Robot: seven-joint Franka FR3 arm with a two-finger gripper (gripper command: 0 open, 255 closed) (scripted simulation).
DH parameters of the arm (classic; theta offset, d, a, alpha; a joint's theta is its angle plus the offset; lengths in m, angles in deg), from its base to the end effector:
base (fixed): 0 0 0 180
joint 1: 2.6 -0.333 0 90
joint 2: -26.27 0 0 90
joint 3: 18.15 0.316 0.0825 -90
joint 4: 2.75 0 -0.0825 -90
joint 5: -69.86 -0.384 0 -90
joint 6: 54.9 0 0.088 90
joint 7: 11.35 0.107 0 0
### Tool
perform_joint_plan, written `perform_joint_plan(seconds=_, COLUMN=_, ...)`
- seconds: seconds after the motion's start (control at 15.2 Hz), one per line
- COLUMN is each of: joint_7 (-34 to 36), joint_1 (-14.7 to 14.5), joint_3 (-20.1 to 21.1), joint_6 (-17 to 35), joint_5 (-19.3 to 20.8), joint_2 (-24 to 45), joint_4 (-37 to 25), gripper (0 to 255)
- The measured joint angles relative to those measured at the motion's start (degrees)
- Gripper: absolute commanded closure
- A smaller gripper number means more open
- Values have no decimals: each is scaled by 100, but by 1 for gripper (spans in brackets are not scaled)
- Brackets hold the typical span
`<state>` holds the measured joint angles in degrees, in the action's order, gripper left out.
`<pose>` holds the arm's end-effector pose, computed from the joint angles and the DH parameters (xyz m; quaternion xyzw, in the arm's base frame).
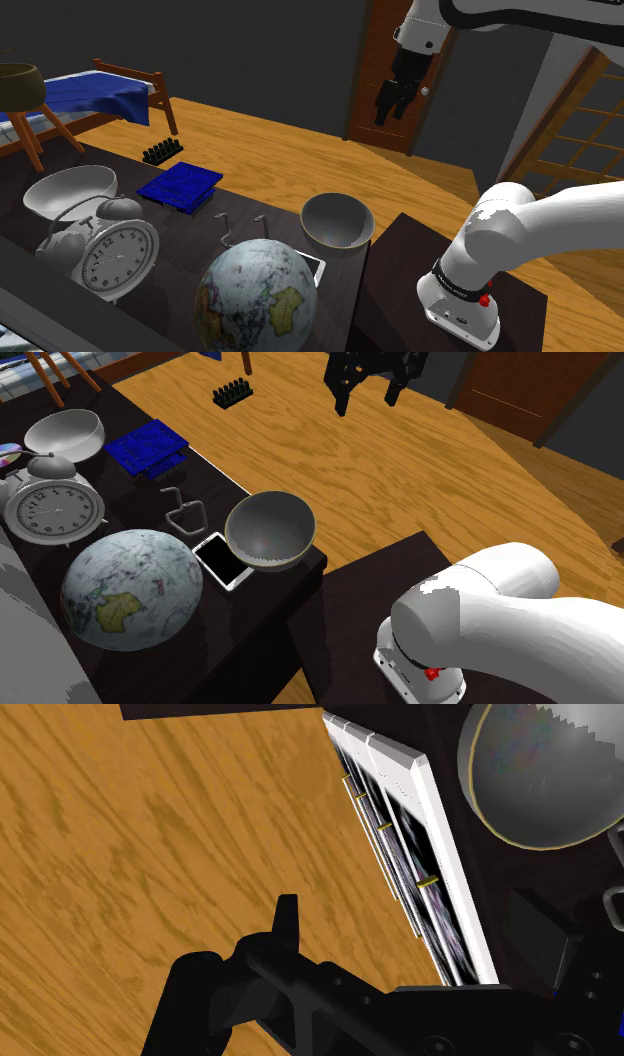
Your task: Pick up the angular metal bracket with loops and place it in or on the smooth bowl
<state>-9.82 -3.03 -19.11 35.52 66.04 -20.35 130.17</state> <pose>0.3003 0.0024 0.6170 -0.9985 0.0146 -0.0354 0.0398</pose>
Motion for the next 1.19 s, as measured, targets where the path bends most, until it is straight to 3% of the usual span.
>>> perform_joint_plan(seconds=0.33, joint_7=72, joint_1=-163, joint_3=222, joint_6=334, joint_5=-169, joint_2=233, joint_4=122, gripper=0)
perform_joint_plan(seconds=1.19, joint_7=430, joint_1=-829, joint_3=1289, joint_6=1915, joint_5=-757, joint_2=1918, joint_4=45, gripper=0)
